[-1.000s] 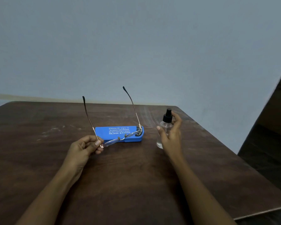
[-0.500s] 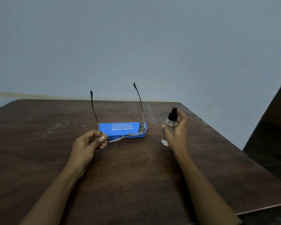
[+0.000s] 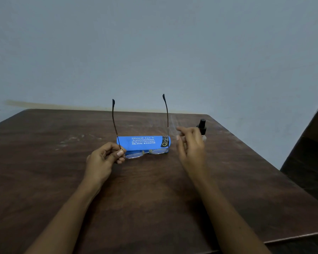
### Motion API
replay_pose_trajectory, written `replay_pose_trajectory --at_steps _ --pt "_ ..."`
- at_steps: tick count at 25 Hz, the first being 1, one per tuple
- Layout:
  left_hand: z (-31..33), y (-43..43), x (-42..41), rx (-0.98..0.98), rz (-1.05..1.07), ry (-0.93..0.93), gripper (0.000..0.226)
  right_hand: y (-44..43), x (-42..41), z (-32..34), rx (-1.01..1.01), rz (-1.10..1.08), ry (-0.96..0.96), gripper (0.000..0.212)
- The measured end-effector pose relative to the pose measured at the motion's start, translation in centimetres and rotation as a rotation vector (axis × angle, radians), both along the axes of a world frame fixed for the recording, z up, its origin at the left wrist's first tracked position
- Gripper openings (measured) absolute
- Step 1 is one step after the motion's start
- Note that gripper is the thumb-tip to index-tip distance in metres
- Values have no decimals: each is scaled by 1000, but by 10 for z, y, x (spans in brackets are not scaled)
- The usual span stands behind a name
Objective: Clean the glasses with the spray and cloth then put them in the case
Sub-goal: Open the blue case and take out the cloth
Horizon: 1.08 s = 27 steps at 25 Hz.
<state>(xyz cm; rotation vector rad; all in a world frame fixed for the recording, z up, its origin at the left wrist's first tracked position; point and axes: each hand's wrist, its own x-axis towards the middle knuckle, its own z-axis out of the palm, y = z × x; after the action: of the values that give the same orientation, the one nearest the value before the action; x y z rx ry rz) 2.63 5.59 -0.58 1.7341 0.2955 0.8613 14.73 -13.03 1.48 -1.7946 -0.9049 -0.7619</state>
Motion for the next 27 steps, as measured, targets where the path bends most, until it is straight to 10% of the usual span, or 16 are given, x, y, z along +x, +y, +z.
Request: replay_pose_trajectory --at_steps 27 --pt "3 -5 -14 224 124 74 19 -4 -5 -22 231 433 770 37"
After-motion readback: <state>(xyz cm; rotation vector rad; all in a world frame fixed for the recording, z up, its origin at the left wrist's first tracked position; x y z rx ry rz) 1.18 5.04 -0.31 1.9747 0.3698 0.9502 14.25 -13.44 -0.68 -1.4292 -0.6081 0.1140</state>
